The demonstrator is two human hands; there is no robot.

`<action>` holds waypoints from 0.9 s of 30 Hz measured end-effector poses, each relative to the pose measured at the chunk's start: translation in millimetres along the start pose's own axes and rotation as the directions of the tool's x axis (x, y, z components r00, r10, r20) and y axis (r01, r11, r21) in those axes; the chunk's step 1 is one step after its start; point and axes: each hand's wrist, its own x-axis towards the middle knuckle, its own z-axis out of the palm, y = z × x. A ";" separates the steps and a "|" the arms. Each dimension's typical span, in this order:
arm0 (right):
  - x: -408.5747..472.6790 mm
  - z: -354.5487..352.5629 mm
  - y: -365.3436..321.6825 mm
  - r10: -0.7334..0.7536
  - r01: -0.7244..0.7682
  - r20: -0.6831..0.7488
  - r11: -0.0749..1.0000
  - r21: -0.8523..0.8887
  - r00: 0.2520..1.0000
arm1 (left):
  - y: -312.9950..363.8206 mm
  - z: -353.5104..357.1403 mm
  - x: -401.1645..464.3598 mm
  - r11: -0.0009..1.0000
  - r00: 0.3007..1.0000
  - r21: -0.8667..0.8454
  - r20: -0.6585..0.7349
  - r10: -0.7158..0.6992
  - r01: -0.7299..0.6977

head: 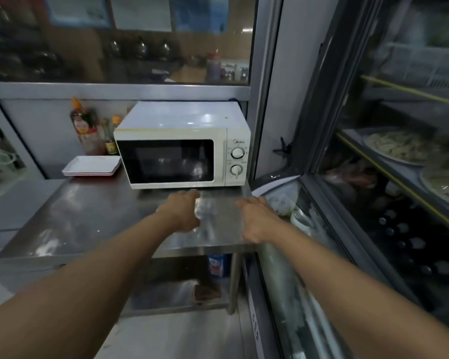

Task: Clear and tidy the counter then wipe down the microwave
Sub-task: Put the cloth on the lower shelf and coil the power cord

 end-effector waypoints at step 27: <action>124.9 -103.9 41.3 0.087 -0.089 -0.165 0.996 -0.004 0.983 | 17.0 -113.8 146.2 0.991 0.975 0.017 -0.180 0.133 -0.133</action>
